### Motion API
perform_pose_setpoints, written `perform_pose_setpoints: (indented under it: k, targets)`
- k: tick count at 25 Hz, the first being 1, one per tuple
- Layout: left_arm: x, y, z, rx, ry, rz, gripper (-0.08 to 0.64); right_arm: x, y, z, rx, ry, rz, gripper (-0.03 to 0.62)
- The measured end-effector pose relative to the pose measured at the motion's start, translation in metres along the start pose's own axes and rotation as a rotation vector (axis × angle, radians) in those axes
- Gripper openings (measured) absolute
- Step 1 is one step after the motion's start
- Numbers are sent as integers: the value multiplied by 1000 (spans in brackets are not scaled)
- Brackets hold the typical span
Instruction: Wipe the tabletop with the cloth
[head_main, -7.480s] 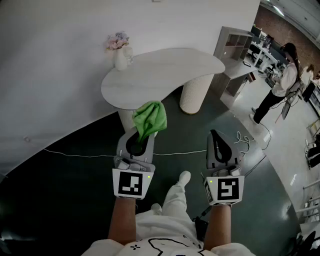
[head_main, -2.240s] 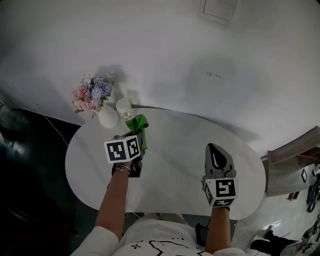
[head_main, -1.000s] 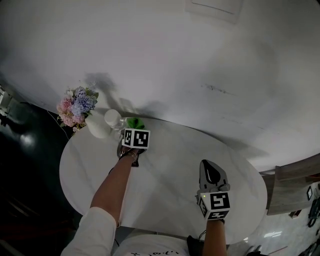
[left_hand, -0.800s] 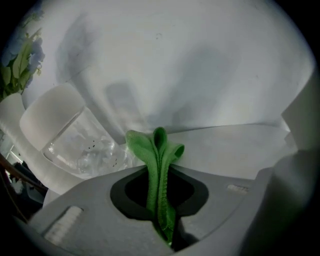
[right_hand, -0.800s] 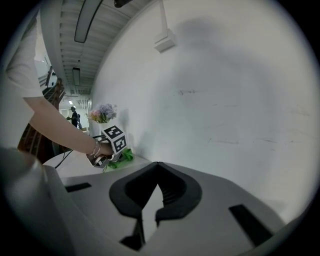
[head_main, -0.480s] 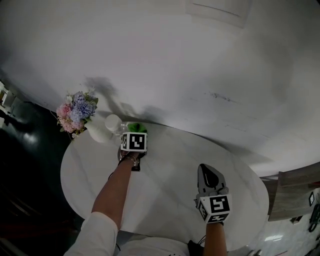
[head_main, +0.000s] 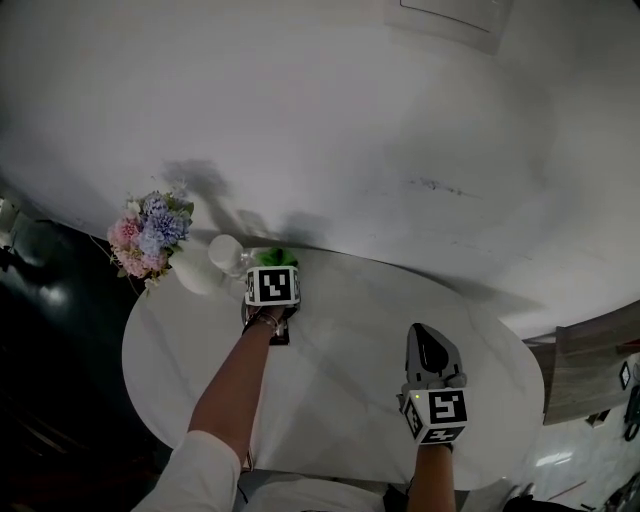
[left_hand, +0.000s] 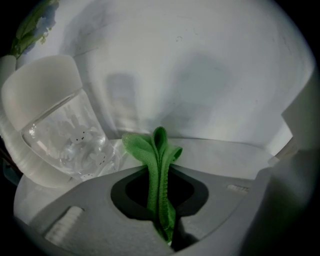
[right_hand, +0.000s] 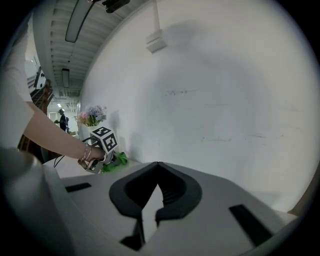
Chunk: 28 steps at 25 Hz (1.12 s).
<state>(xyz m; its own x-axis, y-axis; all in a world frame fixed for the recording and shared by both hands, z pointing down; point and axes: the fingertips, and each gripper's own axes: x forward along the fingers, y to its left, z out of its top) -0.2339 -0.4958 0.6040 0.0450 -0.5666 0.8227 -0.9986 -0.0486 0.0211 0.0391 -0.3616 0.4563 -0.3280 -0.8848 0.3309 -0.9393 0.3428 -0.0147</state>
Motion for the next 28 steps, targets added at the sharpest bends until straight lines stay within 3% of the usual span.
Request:
perform_pose_setpoints:
  k: [14,28]
  targets:
    - [0,-24,0,-22,-3,-100,50,-27,16,1,-20,7,-82,-5]
    - [-1,-68,-5,-3,-19,-108,51,-43,-3,3,-65,-3,-78,-5]
